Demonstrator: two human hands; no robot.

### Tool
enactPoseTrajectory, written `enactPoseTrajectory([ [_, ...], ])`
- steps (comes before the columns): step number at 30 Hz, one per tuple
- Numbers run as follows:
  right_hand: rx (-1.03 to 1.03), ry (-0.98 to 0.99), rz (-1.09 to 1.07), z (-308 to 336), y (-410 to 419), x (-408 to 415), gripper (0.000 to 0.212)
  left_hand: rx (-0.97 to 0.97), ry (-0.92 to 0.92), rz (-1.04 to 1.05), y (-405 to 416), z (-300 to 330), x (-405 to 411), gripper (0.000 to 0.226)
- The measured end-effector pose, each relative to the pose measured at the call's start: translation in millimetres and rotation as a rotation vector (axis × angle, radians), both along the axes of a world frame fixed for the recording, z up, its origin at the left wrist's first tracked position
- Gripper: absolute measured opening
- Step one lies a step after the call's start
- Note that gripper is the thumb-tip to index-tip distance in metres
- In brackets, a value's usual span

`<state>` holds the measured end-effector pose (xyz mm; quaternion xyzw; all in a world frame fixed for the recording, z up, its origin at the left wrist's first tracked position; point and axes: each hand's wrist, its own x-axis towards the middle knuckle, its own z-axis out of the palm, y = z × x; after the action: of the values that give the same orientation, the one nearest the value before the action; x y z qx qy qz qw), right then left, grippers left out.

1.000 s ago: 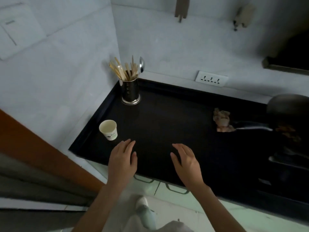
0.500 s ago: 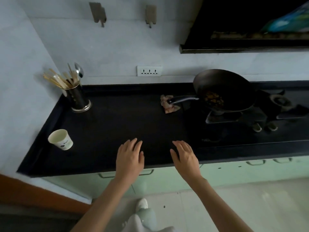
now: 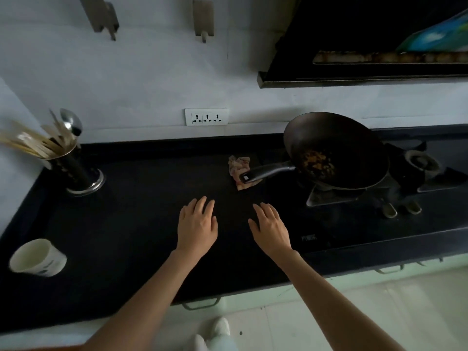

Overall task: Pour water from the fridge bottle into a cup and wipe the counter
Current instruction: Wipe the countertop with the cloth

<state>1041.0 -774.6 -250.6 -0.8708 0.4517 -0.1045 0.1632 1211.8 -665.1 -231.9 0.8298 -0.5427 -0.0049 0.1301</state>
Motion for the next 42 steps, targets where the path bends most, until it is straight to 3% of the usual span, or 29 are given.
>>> enactPoseTrajectory([
  [13,0.033,-0.079,0.075,-30.7,-112.6,83.6,0.060,0.079,0.008,0.112,-75.7,-25.6,46.6,0.050],
  [18,-0.019,0.034,0.077,-52.3,-150.8,120.0,0.084,0.081,0.024,0.188,-94.2,-32.3,51.6,0.052],
  [24,-0.008,0.045,0.040,-62.8,-182.2,143.5,0.078,0.089,0.059,0.261,-110.1,-34.1,46.1,0.050],
  [29,0.002,0.047,0.036,-66.4,-181.9,150.5,0.067,0.087,0.102,0.300,-107.2,-37.4,39.0,0.049],
  [37,-0.131,-0.245,0.166,-52.6,-145.9,135.6,0.053,0.082,0.114,0.329,-76.2,-31.9,42.3,0.048],
  [42,0.014,-0.312,0.224,-30.1,-84.3,108.7,0.055,0.053,0.118,0.273,-44.1,-27.2,39.4,0.047],
])
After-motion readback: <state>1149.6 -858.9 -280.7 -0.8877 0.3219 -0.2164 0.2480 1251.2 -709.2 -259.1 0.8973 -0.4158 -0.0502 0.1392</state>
